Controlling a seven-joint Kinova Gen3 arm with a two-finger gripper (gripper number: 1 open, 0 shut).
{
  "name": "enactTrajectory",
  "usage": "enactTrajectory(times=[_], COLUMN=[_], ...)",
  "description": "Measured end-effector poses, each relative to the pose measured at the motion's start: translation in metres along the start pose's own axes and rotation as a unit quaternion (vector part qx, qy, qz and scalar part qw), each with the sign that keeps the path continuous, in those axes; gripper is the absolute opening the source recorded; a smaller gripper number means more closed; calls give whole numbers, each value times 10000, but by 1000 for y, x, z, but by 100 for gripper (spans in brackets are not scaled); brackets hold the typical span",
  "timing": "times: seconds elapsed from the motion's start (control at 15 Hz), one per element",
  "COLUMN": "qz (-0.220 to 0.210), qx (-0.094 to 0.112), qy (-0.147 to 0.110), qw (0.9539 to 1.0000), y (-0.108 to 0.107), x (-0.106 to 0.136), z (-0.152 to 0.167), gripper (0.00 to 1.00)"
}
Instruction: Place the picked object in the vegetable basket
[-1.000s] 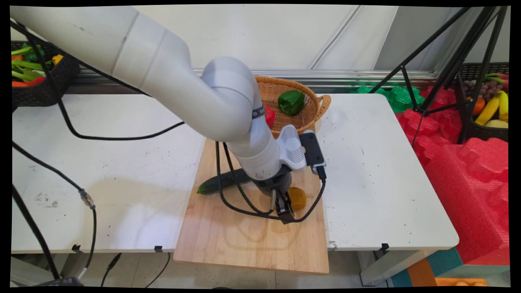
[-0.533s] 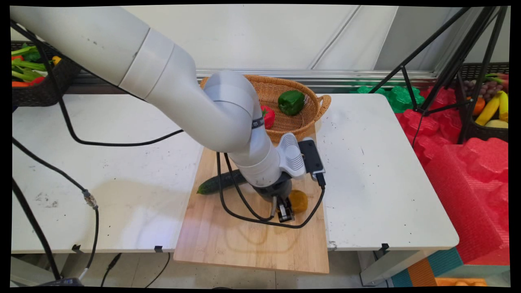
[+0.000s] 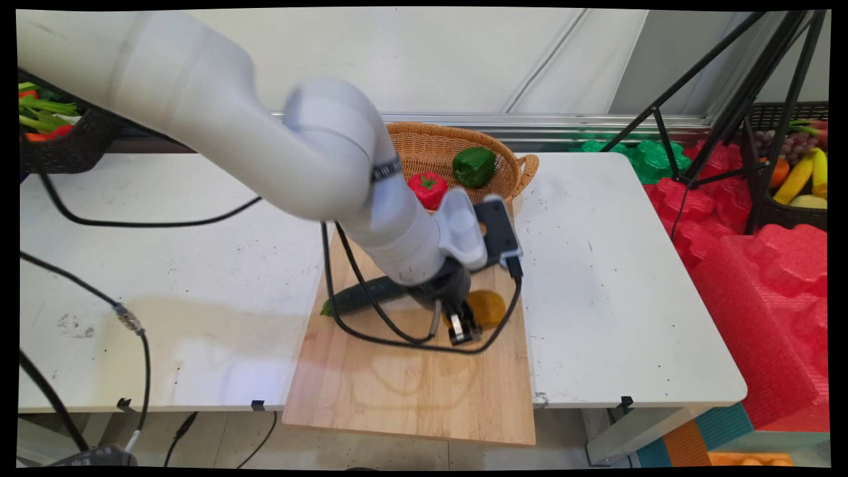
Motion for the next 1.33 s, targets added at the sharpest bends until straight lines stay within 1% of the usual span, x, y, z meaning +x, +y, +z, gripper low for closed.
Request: enactTrajectory(times=[0.07,0.2,0.33,0.53,0.67,0.73,0.8,0.93,1.07,1.13,1.27,1.33], qz=[-3,42,14,-182,-391,-496,-571,-838,-1103,-1261,-1488,-1555], qx=[9,67,171,433,680,797,874,1144,1410,1556,1753,1810], qy=[66,271,470,784,949,993,1014,1014,938,878,773,736], qw=[10000,9996,9987,9958,9924,9906,9894,9847,9794,9758,9701,9683], y=[-2,-11,-24,-50,-73,-84,-91,-118,-148,-165,-189,-197], x=[1,6,12,22,29,31,32,33,30,28,24,23], z=[-8,-34,-58,-87,-100,-104,-106,-108,-105,-101,-93,-90], gripper=[0,0,0,0,0,0,0,0,0,0,0,0])
